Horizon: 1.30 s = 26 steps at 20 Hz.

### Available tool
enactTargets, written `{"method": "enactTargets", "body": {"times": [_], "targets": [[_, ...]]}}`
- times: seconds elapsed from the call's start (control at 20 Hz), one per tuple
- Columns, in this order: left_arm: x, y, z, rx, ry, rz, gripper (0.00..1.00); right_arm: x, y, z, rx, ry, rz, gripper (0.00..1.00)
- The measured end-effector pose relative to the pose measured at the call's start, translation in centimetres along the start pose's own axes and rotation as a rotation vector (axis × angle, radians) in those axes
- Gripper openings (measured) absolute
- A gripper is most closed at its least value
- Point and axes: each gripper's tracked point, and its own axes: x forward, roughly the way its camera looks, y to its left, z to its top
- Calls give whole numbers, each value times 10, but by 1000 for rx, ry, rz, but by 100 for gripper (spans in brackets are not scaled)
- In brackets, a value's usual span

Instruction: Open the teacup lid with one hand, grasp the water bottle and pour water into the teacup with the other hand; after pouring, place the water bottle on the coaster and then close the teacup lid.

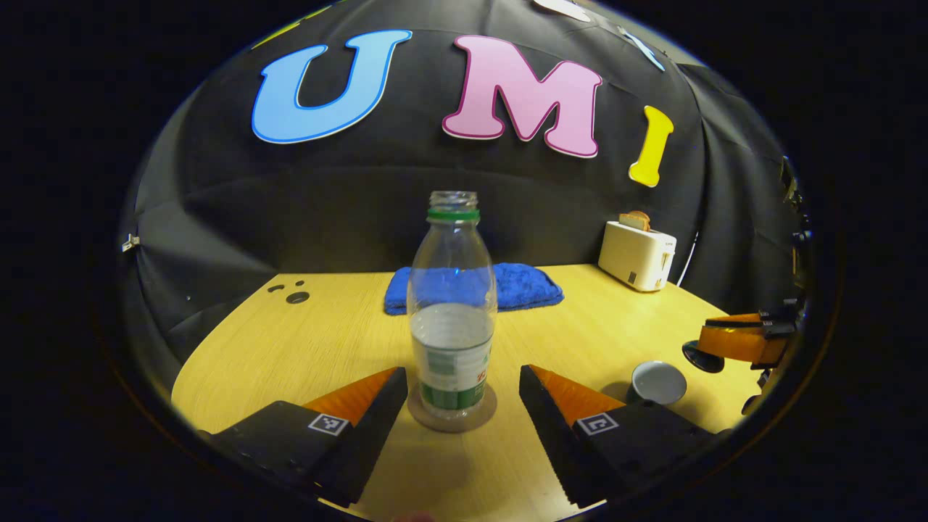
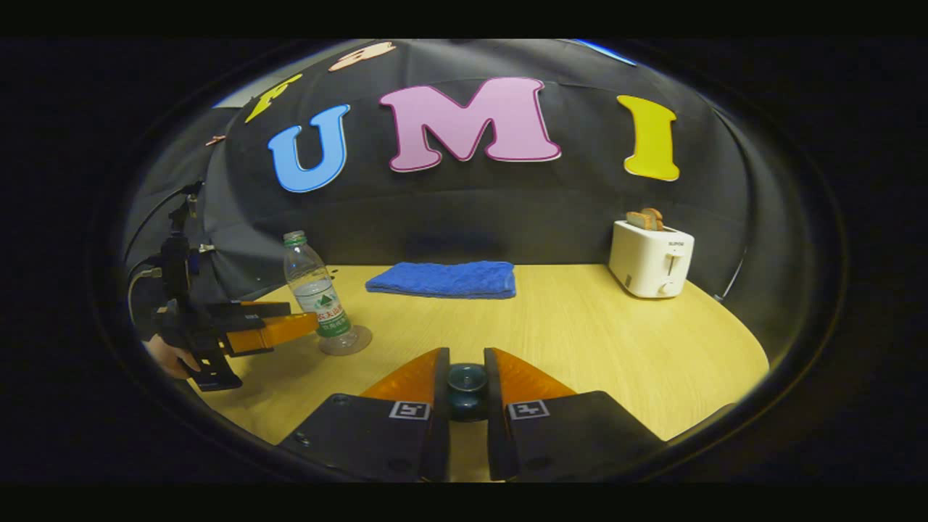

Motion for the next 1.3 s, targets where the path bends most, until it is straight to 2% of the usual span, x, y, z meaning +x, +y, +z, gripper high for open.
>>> {"method": "enactTargets", "body": {"times": [0.05,0.2,0.25,0.4,0.55,0.6,0.75,0.85,0.95,1.05,1.1,1.2,1.25,1.3], "targets": [[-7,1,-4,-7,6,6,98,4,5,0,-5,-7,12,24],[-40,2,-13,-57,32,16,98,15,13,-7,-22,-16,34,24],[-51,7,-11,-81,32,40,98,20,14,-10,-30,-22,35,24],[-83,18,-4,-167,19,72,98,30,16,-21,-45,-10,36,24],[-103,31,2,-193,4,110,96,30,12,-24,-75,-32,14,24],[-109,32,0,-202,9,113,96,32,12,-28,-85,-28,14,29],[-117,26,2,-253,-3,105,95,34,13,-38,-103,-10,10,29],[-118,19,-4,-275,10,95,95,34,11,-37,-112,-23,-2,19],[-116,9,-12,-289,36,71,95,36,12,-38,-125,-27,-6,21],[-116,7,-16,-275,45,69,92,35,12,-38,-130,-30,-7,30],[-116,6,-16,-256,44,71,96,35,11,-38,-128,-31,-7,36],[-115,3,-11,-218,38,71,96,32,9,-30,-126,-52,-14,34],[-114,-3,-4,-205,30,67,96,29,8,-23,-125,-72,-19,38],[-113,-6,2,-194,20,63,96,26,8,-17,-123,-87,-20,48]]}}
